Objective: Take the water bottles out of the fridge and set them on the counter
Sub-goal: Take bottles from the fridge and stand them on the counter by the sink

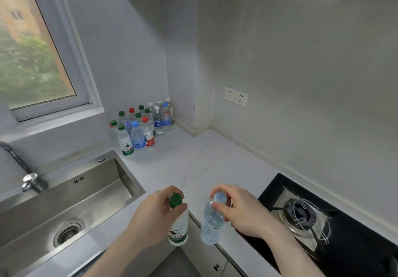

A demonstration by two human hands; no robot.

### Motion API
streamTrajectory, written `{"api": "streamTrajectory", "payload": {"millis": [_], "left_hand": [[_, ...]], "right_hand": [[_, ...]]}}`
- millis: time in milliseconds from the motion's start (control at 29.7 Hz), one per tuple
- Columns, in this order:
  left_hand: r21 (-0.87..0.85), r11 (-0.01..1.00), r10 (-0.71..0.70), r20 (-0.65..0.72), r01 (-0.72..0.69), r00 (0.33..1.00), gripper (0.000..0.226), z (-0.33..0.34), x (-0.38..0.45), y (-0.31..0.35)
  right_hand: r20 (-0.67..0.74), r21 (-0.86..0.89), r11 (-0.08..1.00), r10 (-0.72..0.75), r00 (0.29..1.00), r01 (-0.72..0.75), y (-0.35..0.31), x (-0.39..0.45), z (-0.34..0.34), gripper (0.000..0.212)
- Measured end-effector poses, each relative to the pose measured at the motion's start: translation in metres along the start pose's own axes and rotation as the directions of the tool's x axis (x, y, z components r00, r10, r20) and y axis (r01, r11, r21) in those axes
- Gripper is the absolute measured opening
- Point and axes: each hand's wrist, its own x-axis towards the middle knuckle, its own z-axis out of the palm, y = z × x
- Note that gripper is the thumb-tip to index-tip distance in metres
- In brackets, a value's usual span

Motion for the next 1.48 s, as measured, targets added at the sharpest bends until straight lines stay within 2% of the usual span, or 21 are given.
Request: {"api": "streamTrajectory", "payload": {"millis": [438,607,1045,1484], "left_hand": [[0.105,0.993,-0.051,-0.032,0.054,0.998,0.011,-0.040,0.140,-0.032],[0.128,0.990,-0.060,0.017,0.057,0.998,0.013,-0.050,0.183,-0.052],[0.342,0.932,0.064,0.173,-0.120,0.983,0.021,-0.094,0.317,-0.118],[0.511,0.841,0.052,0.249,-0.176,0.967,0.026,-0.085,0.444,-0.153]], "right_hand": [[0.003,0.015,0.998,-0.056,0.998,0.056,-0.005,0.165,-0.021,0.010],[0.019,0.020,0.999,-0.040,0.999,0.039,-0.010,0.204,-0.022,0.009],[-0.078,0.062,0.995,0.081,0.994,-0.077,-0.033,0.318,0.013,0.008],[-0.021,0.061,0.995,0.085,0.996,-0.083,-0.027,0.417,0.026,0.008]]}}
